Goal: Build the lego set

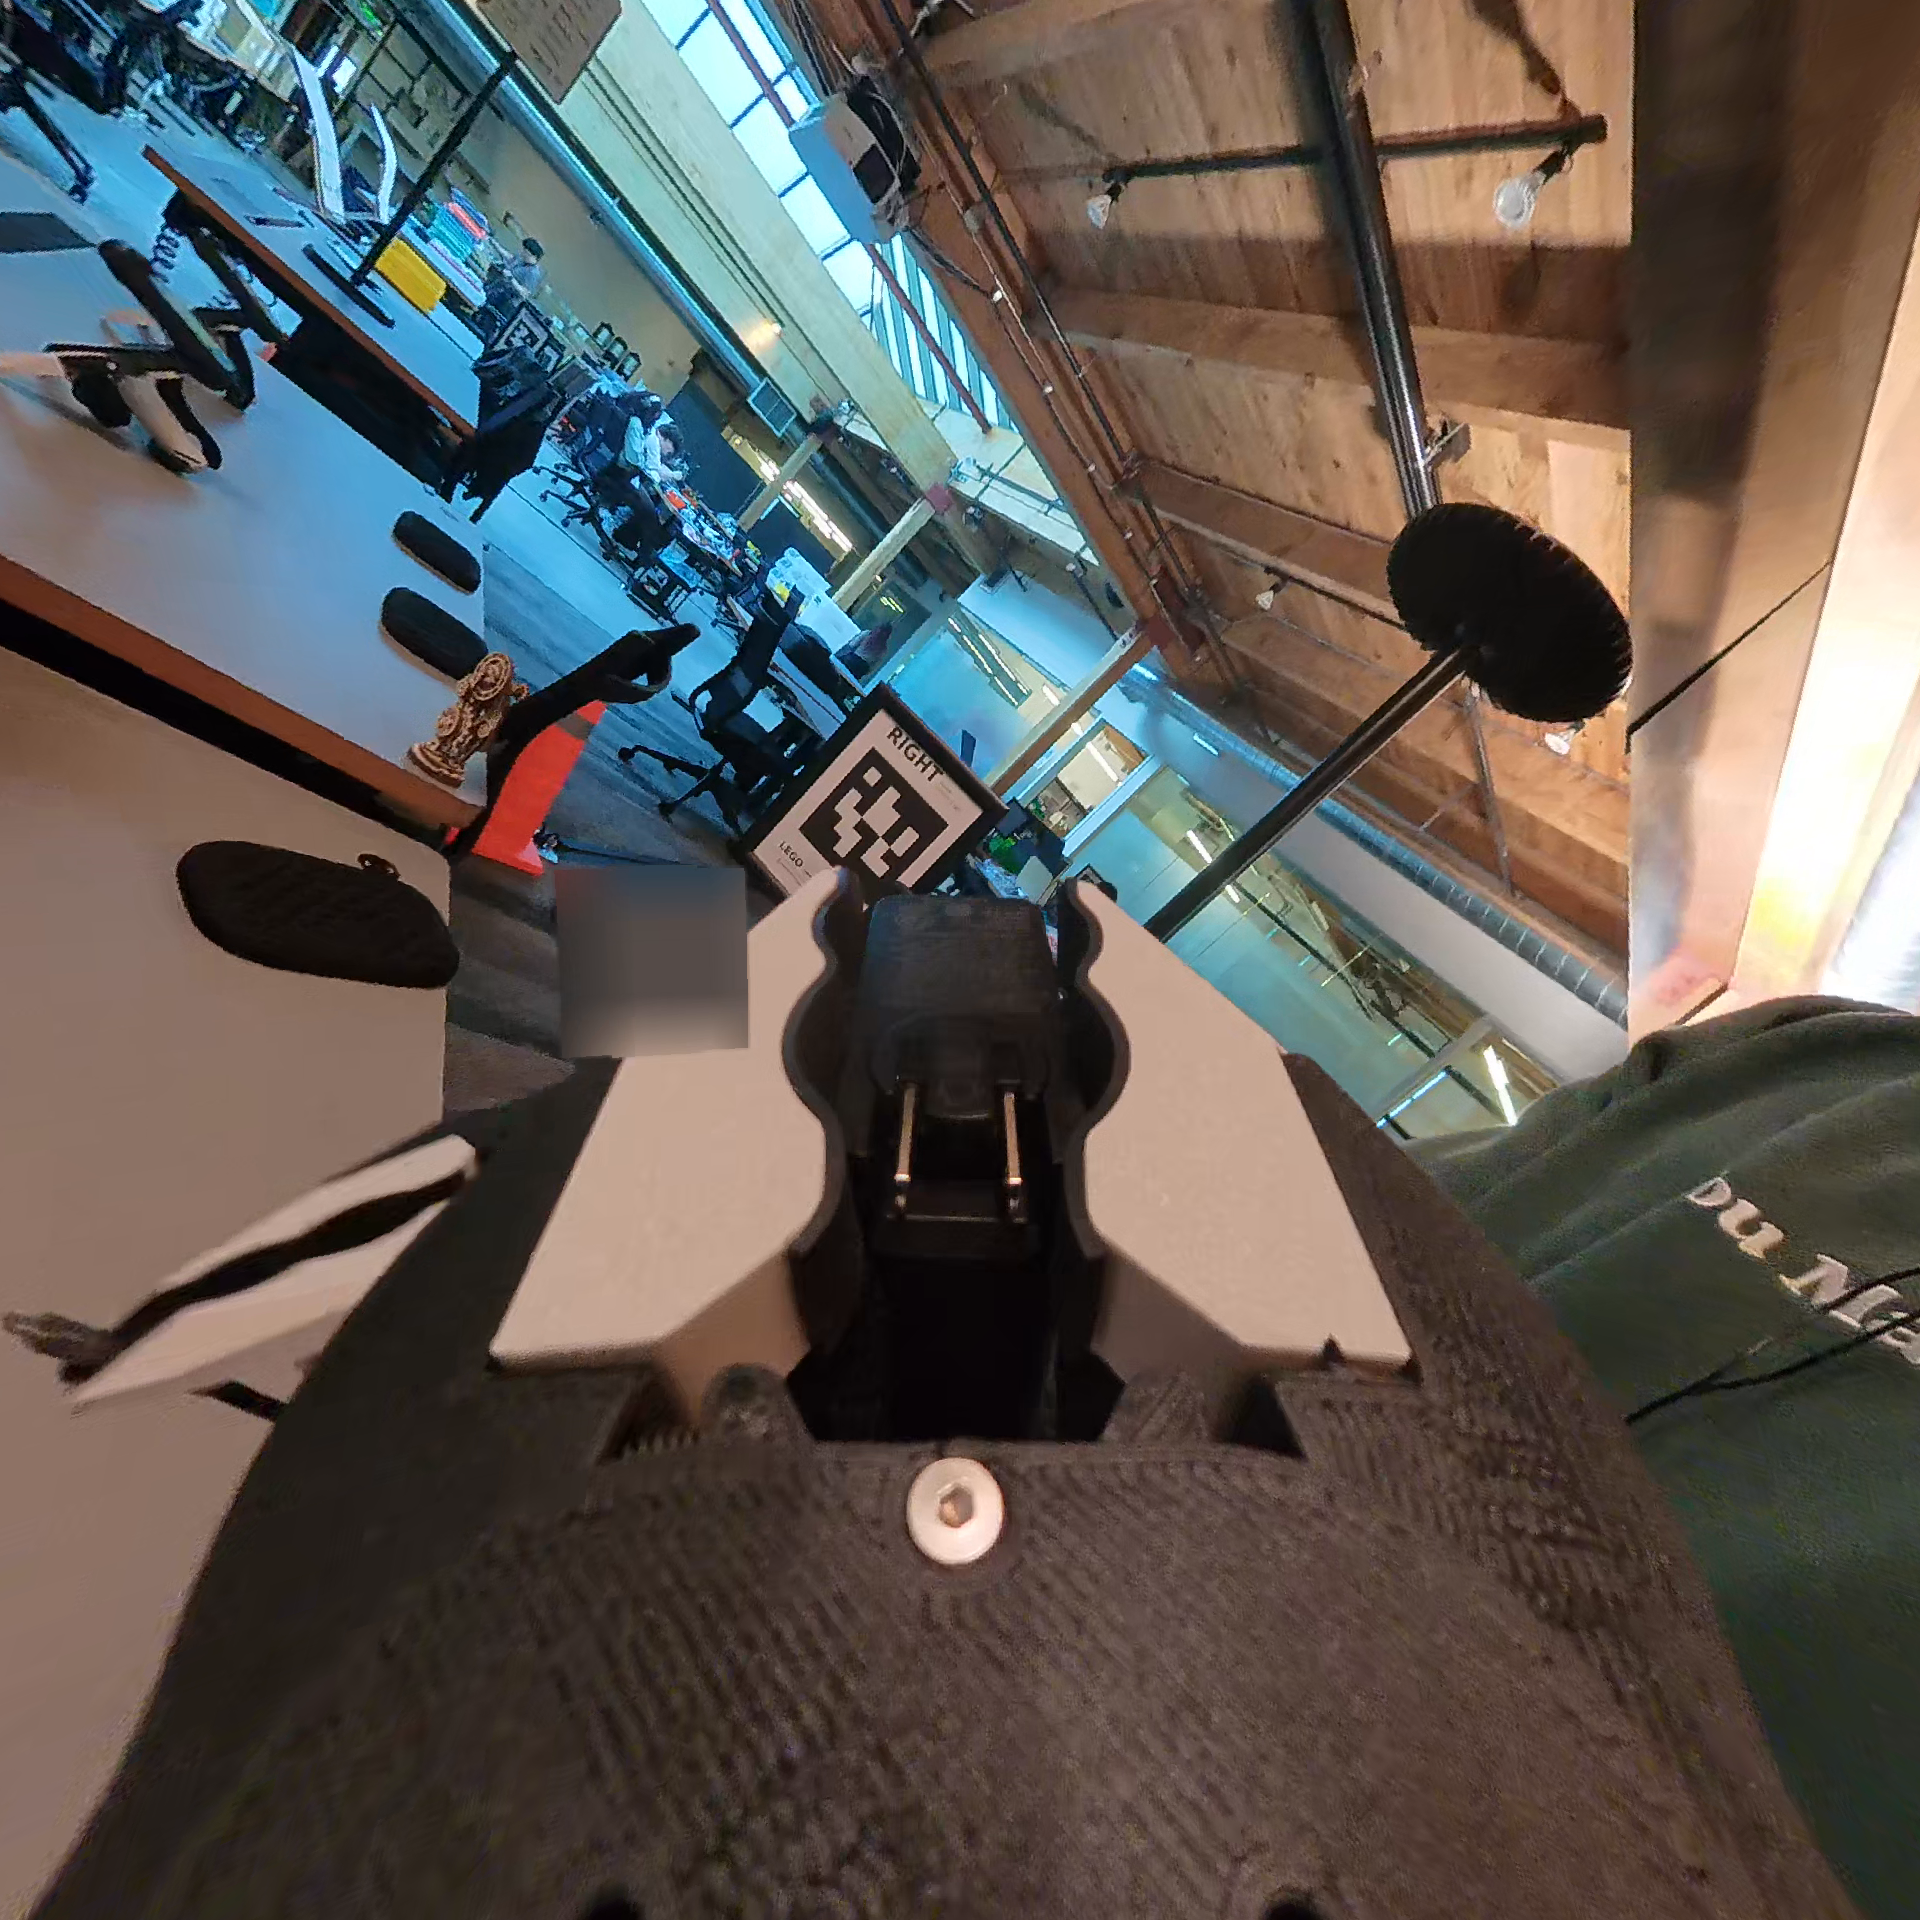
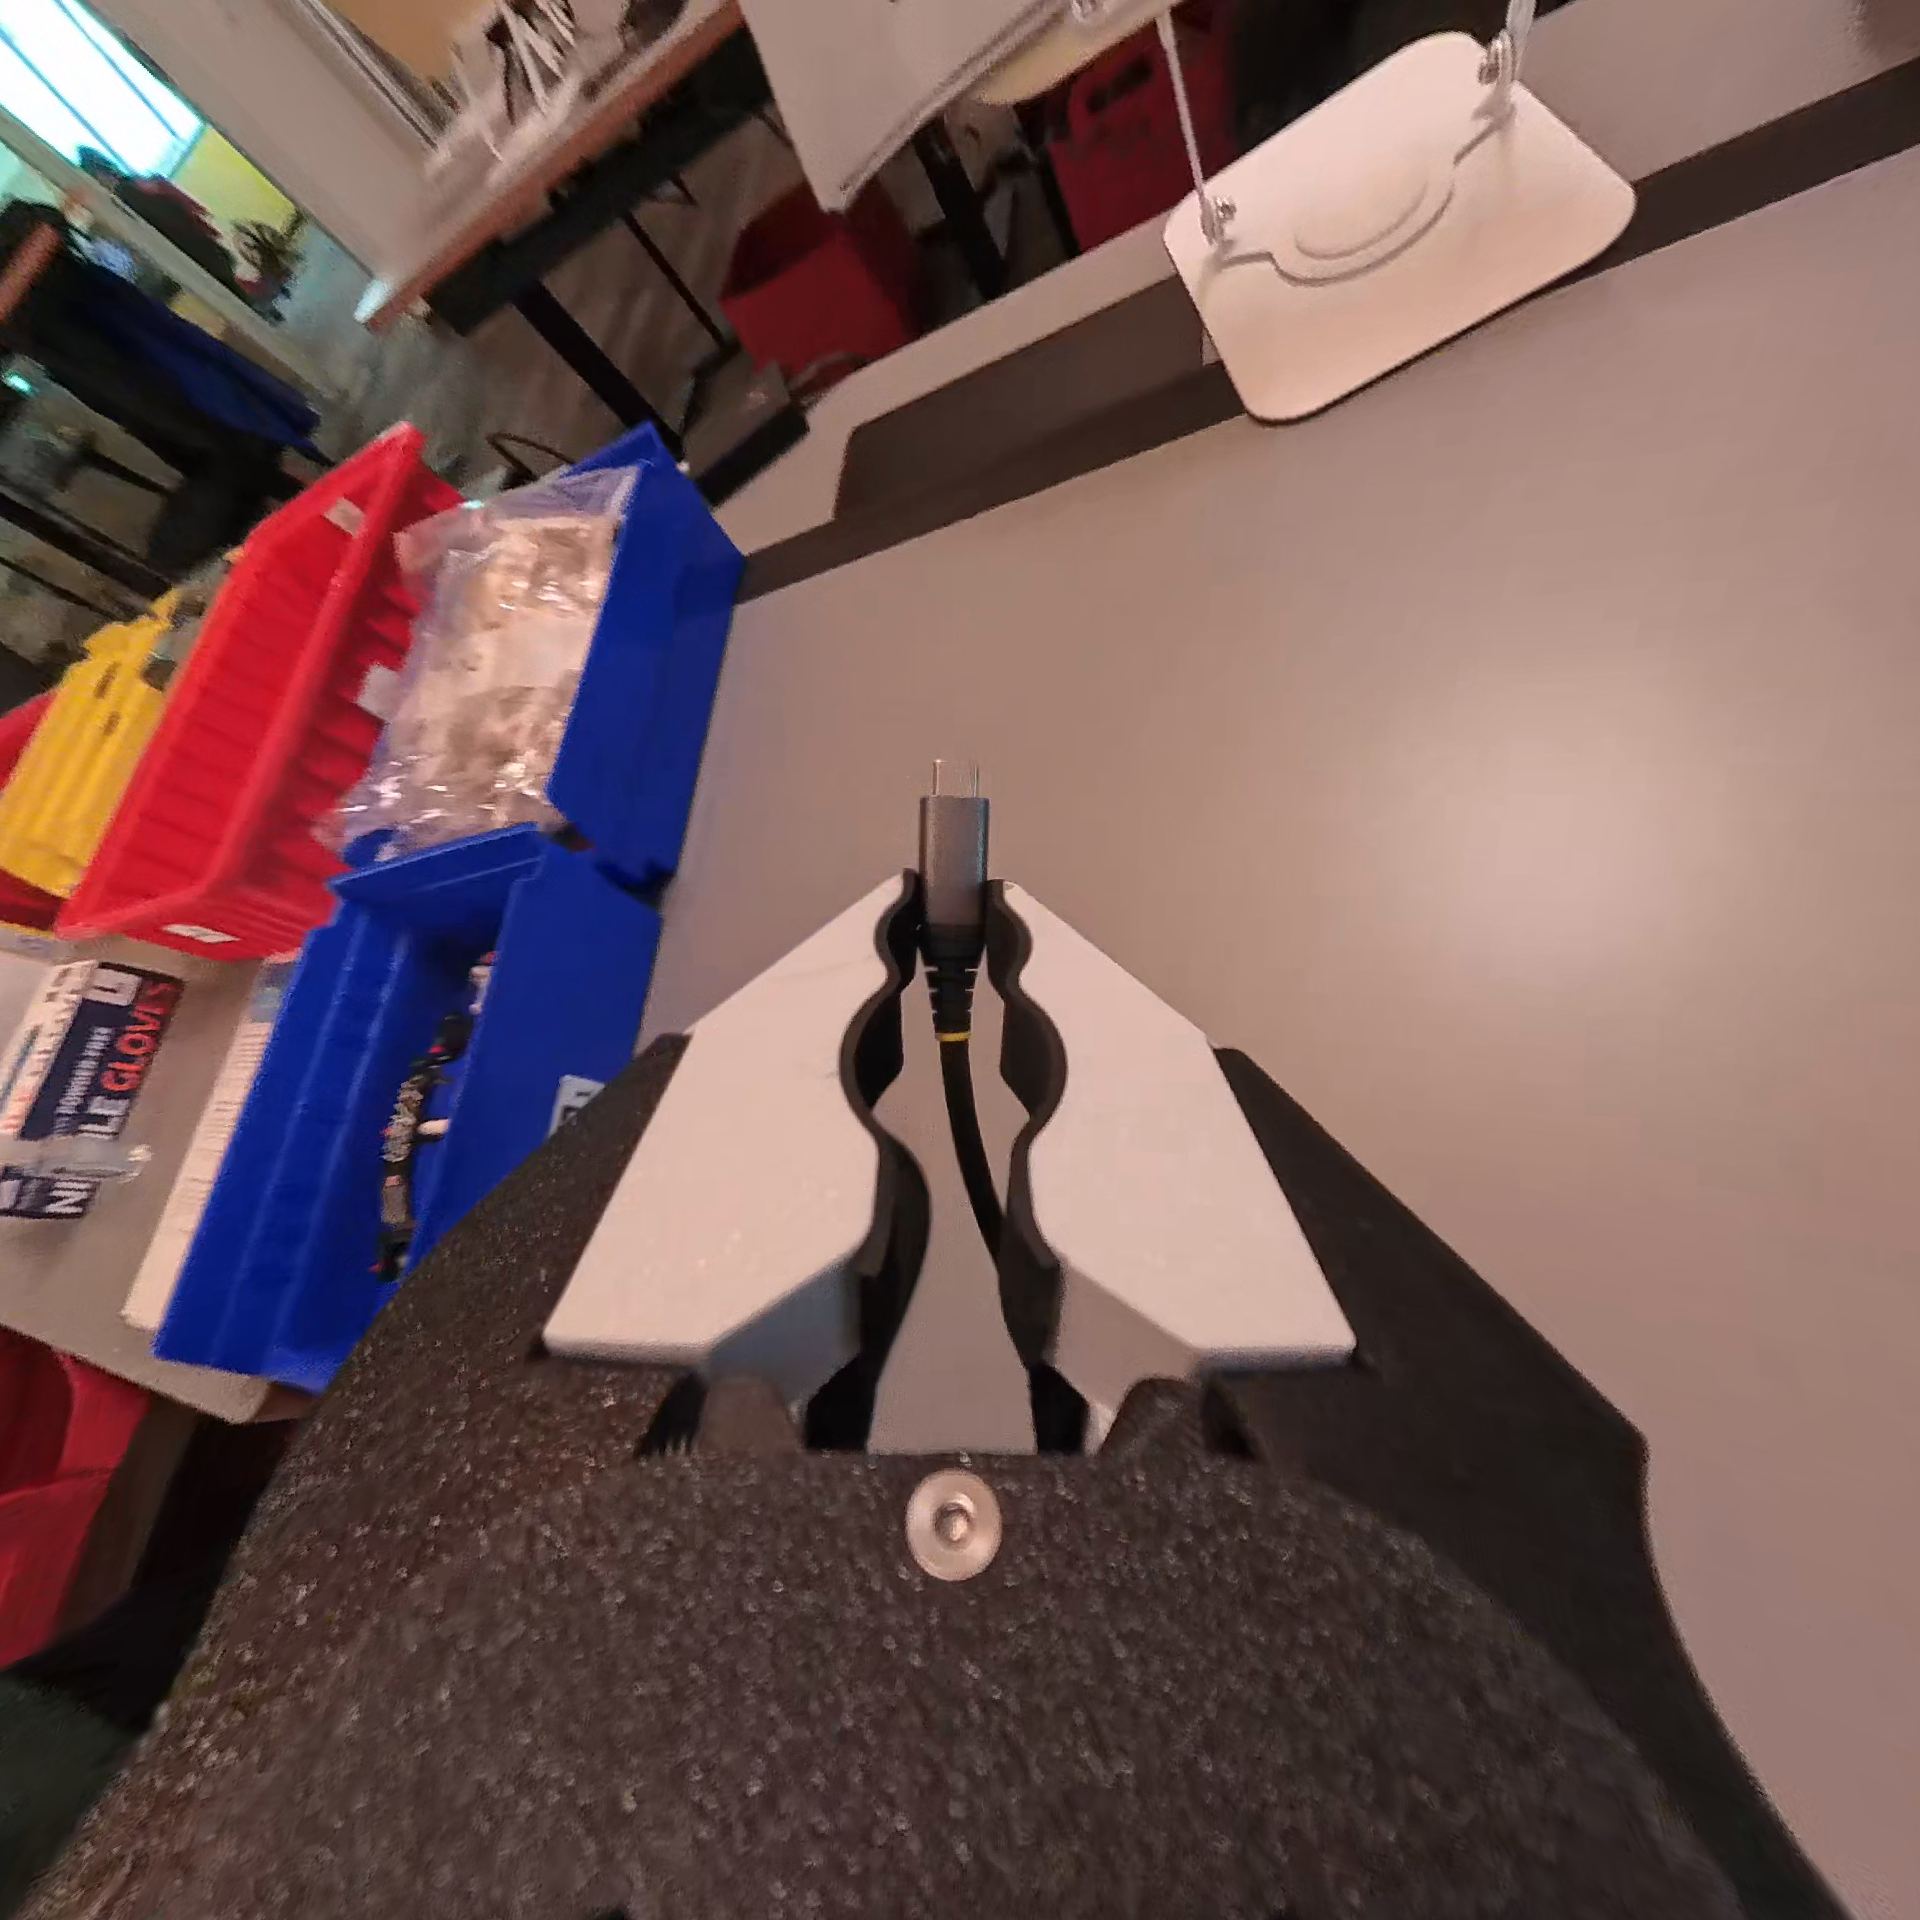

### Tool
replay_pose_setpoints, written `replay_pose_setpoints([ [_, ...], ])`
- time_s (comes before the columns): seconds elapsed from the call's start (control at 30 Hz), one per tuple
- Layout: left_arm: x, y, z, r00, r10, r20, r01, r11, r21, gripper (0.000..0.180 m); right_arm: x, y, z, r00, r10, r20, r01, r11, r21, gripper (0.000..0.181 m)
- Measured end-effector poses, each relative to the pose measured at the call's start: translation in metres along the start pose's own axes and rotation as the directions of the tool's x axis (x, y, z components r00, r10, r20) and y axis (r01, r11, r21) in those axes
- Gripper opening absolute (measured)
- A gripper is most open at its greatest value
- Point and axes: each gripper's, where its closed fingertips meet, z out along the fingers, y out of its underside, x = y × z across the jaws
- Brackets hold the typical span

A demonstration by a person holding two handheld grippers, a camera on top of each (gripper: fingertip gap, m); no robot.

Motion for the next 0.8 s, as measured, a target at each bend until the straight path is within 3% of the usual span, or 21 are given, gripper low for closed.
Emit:
replay_pose_setpoints([
  [0.03, -0.004, 0.001, -0.005, 1.000, -0.010, 0.012, 0.010, 1.000, 0.004, 0.037, 0.006, 0.000, 0.009, 1.000, -0.009, -0.014, 0.009, 1.000, -0.015, 0.010],
  [0.23, -0.035, 0.008, -0.018, 0.994, -0.109, 0.021, 0.109, 0.994, 0.009, 0.037, 0.024, -0.021, 0.003, 0.999, 0.008, -0.043, -0.004, 0.995, 0.096, 0.023],
  [0.33, -0.044, 0.017, 0.000, 0.984, -0.172, -0.046, 0.172, 0.985, -0.015, 0.037, -0.004, -0.040, -0.054, 0.980, 0.095, 0.173, -0.141, 0.951, 0.275, 0.028],
  [0.43, -0.038, 0.031, 0.034, 0.963, -0.229, -0.139, 0.221, 0.973, -0.070, 0.037, -0.043, -0.036, -0.125, 0.899, 0.139, 0.416, -0.301, 0.886, 0.353, 0.043],
  [0.5, -0.024, 0.045, 0.062, 0.943, -0.258, -0.212, 0.237, 0.964, -0.121, 0.037, -0.070, -0.030, -0.164, 0.866, 0.126, 0.485, -0.353, 0.840, 0.412, 0.054],
  [0.53, -0.014, 0.050, 0.075, 0.923, -0.282, -0.261, 0.252, 0.957, -0.141, 0.037, -0.078, -0.029, -0.182, 0.860, 0.136, 0.491, -0.384, 0.808, 0.448, 0.037],
  [0.6, 0.013, 0.057, 0.100, 0.864, -0.342, -0.369, 0.302, 0.939, -0.164, 0.037, -0.087, -0.030, -0.218, 0.866, 0.127, 0.484, -0.415, 0.722, 0.554, 0.030],
  [0.63, 0.027, 0.059, 0.112, 0.835, -0.359, -0.417, 0.318, 0.933, -0.167, 0.037, -0.088, -0.030, -0.238, 0.862, 0.122, 0.491, -0.434, 0.679, 0.593, 0.031],
  [0.7, 0.050, 0.064, 0.133, 0.785, -0.399, -0.474, 0.356, 0.917, -0.182, 0.037, -0.085, -0.020, -0.272, 0.869, 0.111, 0.483, -0.433, 0.645, 0.630, 0.057],
  [0.8, 0.073, 0.083, 0.166, 0.782, -0.409, -0.470, 0.345, 0.913, -0.219, 0.037, -0.092, -0.002, -0.320, 0.908, 0.091, 0.410, -0.370, 0.634, 0.679, 0.061],
])
